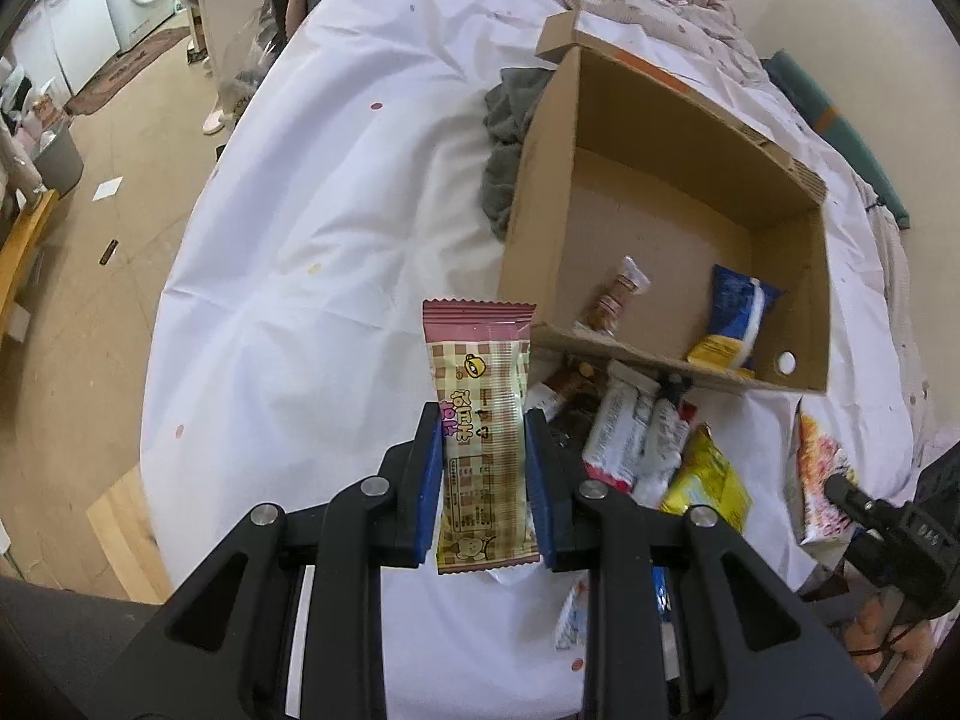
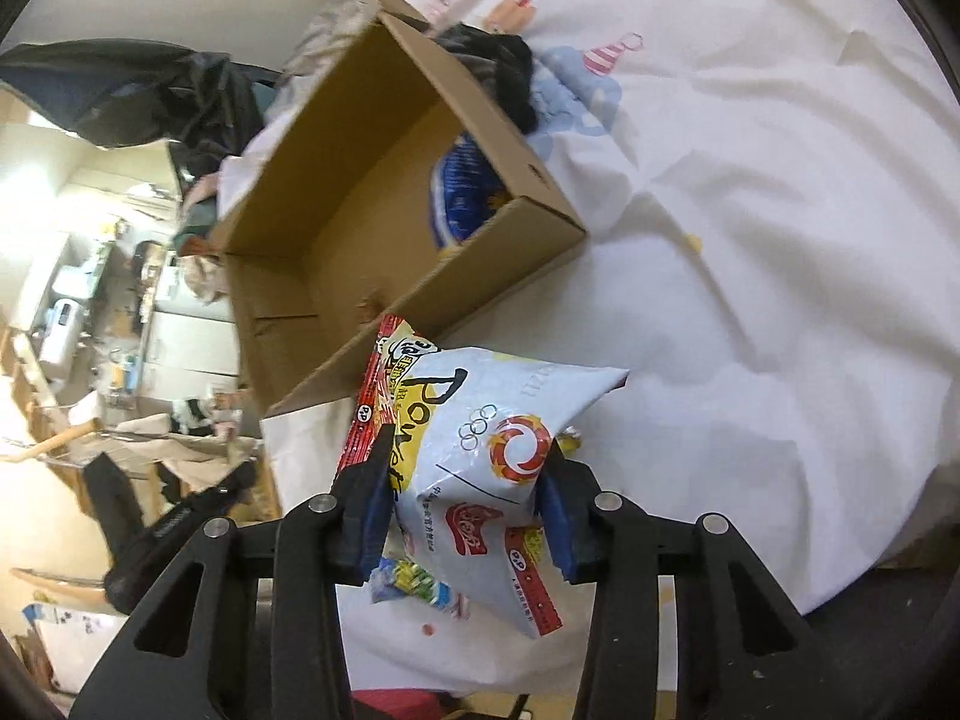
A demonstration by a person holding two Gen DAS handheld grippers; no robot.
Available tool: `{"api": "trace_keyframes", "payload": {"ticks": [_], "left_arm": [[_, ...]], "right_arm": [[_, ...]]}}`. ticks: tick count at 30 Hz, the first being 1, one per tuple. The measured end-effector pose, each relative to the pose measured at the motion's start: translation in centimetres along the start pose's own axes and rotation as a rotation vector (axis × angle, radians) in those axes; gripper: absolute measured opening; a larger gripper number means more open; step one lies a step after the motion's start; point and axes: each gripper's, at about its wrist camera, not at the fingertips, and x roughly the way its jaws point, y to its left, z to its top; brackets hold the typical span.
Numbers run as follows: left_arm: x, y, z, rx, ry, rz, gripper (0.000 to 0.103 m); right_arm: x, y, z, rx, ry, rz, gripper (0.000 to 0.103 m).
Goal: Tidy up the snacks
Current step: 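Carry both snacks over the box and lower them inside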
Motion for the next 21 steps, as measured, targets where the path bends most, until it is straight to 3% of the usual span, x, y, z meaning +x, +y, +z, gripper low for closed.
{"api": "trace_keyframes", "payload": {"ticks": [8,21], "left_arm": [[-3.4,-2.4,0.5,0.067,-0.107,0.001,0.022],[-4.6,-6.7,6.0,0.18,-0.174,-0.009,0.022]], "right_arm": [[-2.3,3.0,0.7,-0.06,-0.056,0.122,0.044],[-2.5,8.3,6.1,-0.191,-0.126,0.131,0.044]]}}
